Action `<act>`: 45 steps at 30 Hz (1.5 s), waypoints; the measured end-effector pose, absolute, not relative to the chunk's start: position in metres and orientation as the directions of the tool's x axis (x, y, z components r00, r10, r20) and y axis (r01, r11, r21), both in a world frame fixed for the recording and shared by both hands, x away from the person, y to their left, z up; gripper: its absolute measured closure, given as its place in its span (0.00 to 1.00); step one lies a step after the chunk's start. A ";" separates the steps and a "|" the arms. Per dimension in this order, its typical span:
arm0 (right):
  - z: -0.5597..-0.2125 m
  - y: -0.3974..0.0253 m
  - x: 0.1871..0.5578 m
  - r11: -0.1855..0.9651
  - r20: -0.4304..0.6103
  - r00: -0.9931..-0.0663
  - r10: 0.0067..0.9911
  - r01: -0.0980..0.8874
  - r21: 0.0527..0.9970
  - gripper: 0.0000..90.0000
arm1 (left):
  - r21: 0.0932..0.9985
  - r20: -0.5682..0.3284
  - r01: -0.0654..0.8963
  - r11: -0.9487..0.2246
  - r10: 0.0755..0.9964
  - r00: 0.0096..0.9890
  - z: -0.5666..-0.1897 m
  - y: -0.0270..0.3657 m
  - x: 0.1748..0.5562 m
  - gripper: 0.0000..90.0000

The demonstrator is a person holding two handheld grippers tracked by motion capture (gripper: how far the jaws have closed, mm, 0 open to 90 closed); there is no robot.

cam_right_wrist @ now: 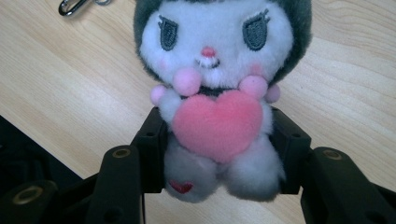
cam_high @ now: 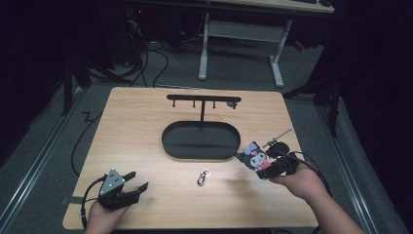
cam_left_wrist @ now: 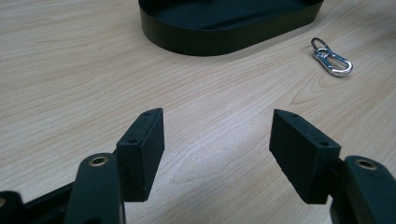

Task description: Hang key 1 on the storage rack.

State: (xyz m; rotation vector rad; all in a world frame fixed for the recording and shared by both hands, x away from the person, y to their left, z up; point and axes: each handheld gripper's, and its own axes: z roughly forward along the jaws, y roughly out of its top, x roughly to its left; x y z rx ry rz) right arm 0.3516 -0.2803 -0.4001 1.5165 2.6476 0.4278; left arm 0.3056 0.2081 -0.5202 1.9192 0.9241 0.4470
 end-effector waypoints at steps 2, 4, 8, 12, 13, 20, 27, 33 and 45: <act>-0.398 -0.280 0.352 0.476 0.082 -0.512 0.855 0.837 0.270 0.55 | 0.861 -0.065 0.420 -0.287 0.757 0.651 -0.521 0.208 0.306 0.40; -0.396 -0.280 0.353 0.472 0.085 -0.509 0.857 0.839 0.270 0.55 | 0.860 -0.065 0.420 -0.288 0.757 0.651 -0.521 0.208 0.306 0.40; -0.392 -0.277 0.355 0.457 0.098 -0.496 0.863 0.848 0.266 0.55 | 0.859 -0.064 0.422 -0.291 0.755 0.652 -0.521 0.208 0.306 0.40; -0.389 -0.274 0.360 0.466 0.102 -0.507 0.856 0.842 0.274 0.55 | 0.859 -0.061 0.419 -0.293 0.754 0.654 -0.521 0.207 0.306 0.40; -0.388 -0.274 0.362 0.473 0.103 -0.516 0.851 0.836 0.278 0.55 | 0.860 -0.063 0.419 -0.292 0.754 0.654 -0.521 0.207 0.306 0.40; -0.375 -0.267 0.373 0.468 0.102 -0.511 0.854 0.838 0.281 0.55 | 0.861 -0.071 0.422 -0.282 0.757 0.649 -0.521 0.209 0.306 0.40; -0.360 -0.259 0.385 0.472 0.097 -0.516 0.851 0.833 0.288 0.55 | 0.862 -0.069 0.421 -0.282 0.758 0.649 -0.521 0.210 0.306 0.40; -0.349 -0.253 0.395 0.464 0.099 -0.511 0.854 0.834 0.298 0.55 | 0.860 -0.073 0.426 -0.281 0.758 0.648 -0.521 0.211 0.306 0.40; -0.326 -0.249 0.418 0.434 0.105 -0.487 0.867 0.842 0.321 0.55 | 0.855 -0.077 0.435 -0.283 0.760 0.645 -0.522 0.212 0.307 0.40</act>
